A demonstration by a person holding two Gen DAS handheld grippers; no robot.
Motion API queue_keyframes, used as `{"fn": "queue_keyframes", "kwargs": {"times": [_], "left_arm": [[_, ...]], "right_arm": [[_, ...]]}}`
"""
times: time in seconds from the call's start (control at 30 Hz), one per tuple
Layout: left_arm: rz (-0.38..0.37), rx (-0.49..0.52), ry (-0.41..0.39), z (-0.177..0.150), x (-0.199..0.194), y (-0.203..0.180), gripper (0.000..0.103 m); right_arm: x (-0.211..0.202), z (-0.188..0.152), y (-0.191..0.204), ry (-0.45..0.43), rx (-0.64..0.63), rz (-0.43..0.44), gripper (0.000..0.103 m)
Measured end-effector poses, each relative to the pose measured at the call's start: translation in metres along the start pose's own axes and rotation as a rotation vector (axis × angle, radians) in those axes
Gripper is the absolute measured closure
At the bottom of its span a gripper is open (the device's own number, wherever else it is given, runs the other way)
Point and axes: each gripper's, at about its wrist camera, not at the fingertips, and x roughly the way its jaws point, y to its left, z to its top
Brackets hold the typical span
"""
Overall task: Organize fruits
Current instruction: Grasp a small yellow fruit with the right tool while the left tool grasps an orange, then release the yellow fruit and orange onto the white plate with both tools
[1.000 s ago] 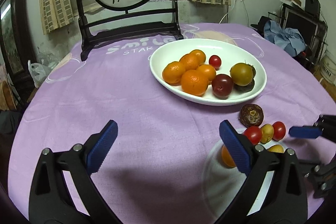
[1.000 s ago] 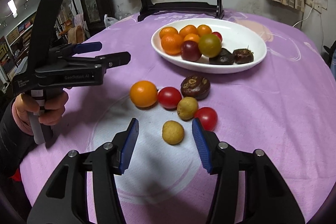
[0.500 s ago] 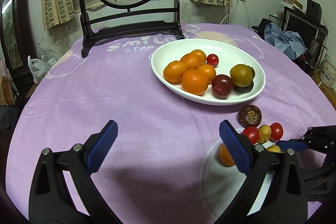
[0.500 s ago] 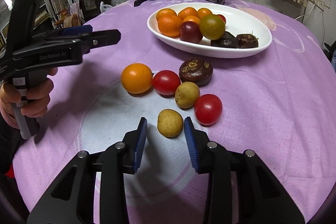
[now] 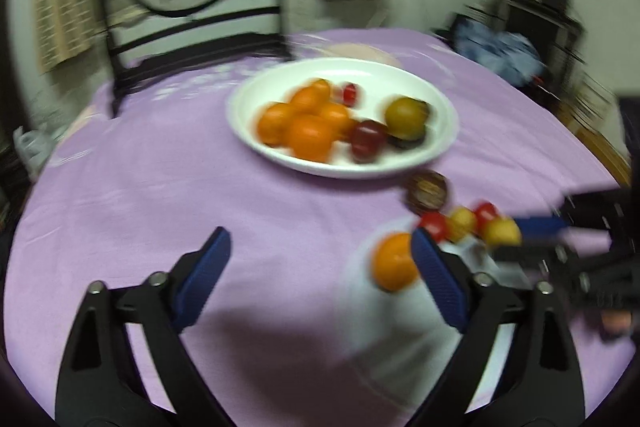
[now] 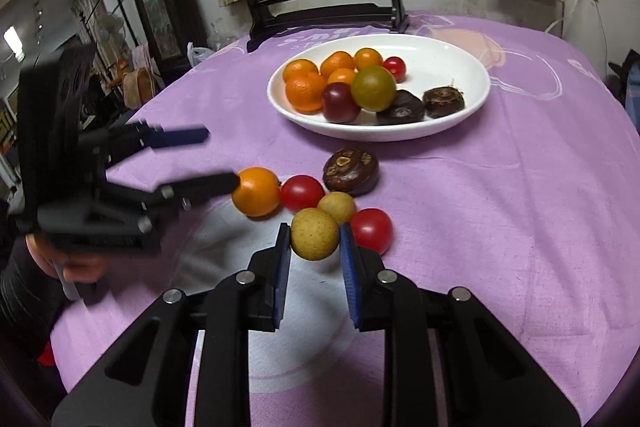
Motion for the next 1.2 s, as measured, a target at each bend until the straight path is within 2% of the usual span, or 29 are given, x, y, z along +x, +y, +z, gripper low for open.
{"fn": "queue_keyframes", "kwargs": {"times": [0.13,0.2,0.33,0.5,0.7,0.9,1.0,1.2], "left_arm": [[-0.094,0.075,0.053,-0.006,0.009,-0.02,0.049],[-0.111,0.082,0.071,-0.008,0.014,-0.024,0.054],[-0.133,0.089,0.082,-0.01,0.019,-0.028,0.055],[-0.127,0.119,0.094,-0.013,0.025,-0.035,0.057],[-0.114,0.116,0.103,-0.015,0.028,-0.035,0.064],[-0.133,0.091,0.113,-0.014,0.028,-0.03,0.064],[-0.162,0.056,0.115,-0.011,0.025,-0.025,0.064],[-0.117,-0.016,-0.015,0.027,0.01,-0.014,0.064]], "right_arm": [[0.002,0.0,-0.003,0.014,0.025,0.014,0.078],[0.002,0.0,-0.002,0.014,0.023,0.014,0.078],[0.001,0.0,-0.001,0.012,0.019,0.014,0.078],[0.002,0.0,0.0,0.011,0.018,0.014,0.078],[0.001,-0.001,0.002,0.007,0.015,0.009,0.078],[-0.001,-0.002,0.003,0.004,0.008,0.03,0.078],[-0.007,0.005,0.0,-0.045,0.023,0.062,0.078],[-0.011,0.047,-0.03,-0.226,0.126,0.0,0.078]]}}
